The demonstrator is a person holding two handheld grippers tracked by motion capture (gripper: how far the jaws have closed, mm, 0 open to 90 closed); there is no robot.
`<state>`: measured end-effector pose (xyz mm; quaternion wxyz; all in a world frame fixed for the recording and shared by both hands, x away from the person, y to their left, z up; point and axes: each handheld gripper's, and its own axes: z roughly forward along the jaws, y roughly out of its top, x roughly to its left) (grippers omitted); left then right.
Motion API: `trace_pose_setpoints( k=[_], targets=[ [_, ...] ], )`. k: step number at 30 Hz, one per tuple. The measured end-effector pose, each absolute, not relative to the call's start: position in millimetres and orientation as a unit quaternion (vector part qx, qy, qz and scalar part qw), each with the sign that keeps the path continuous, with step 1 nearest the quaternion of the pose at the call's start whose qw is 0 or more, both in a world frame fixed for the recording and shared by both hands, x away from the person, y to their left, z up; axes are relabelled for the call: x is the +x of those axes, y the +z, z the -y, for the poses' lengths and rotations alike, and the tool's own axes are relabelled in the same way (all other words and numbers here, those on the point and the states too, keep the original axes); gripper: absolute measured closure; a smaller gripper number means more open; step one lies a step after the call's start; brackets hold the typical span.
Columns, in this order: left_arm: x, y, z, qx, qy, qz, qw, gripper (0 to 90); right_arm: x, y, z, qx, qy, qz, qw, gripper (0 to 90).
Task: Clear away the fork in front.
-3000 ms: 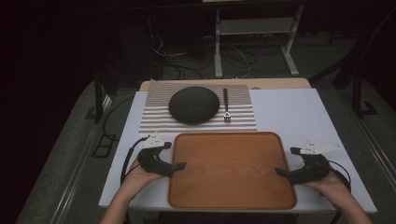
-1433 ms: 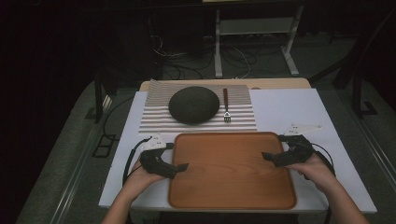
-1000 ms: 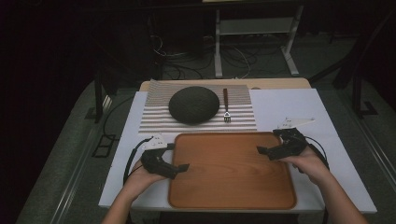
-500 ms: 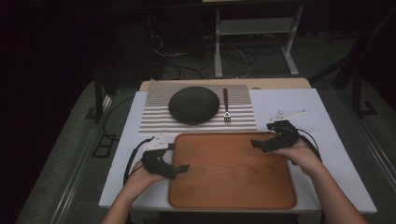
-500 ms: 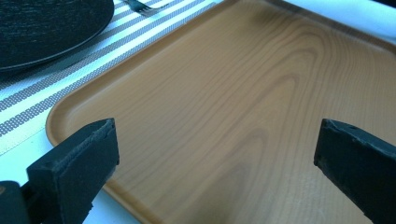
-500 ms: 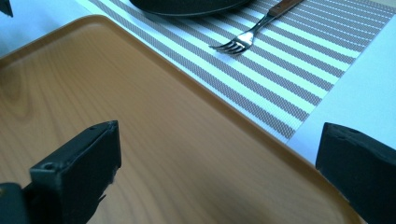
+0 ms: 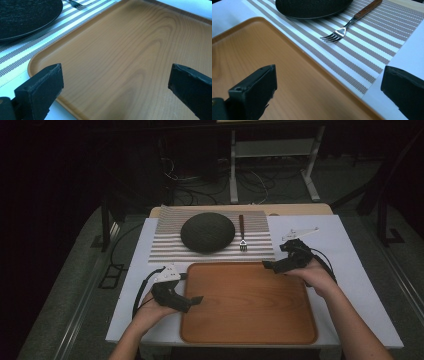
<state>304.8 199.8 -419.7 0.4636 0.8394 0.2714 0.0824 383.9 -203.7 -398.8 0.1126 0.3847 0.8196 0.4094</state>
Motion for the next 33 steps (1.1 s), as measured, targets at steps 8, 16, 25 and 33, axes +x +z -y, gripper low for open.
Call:
trace_pose_setpoints(
  k=[8, 16, 25, 33],
  targets=[
    [306, -419, -200, 0.835, 0.085, -0.274, 0.469, 0.0, 399, -396, 197, 0.395, 0.409, -0.816, 0.110, 2.2],
    [305, -419, -200, 0.836, 0.085, -0.271, 0.469, 0.0, 416, -393, 189, 0.404, 0.398, -0.816, 0.113, 4.6],
    [305, -418, -199, 0.837, 0.086, -0.270, 0.469, 0.0, 441, -385, 176, 0.418, 0.374, -0.819, 0.120, 13.4],
    [305, -418, -199, 0.836, 0.087, -0.269, 0.470, 0.0, 469, -385, 161, 0.436, 0.350, -0.821, 0.115, 21.3]
  ],
)
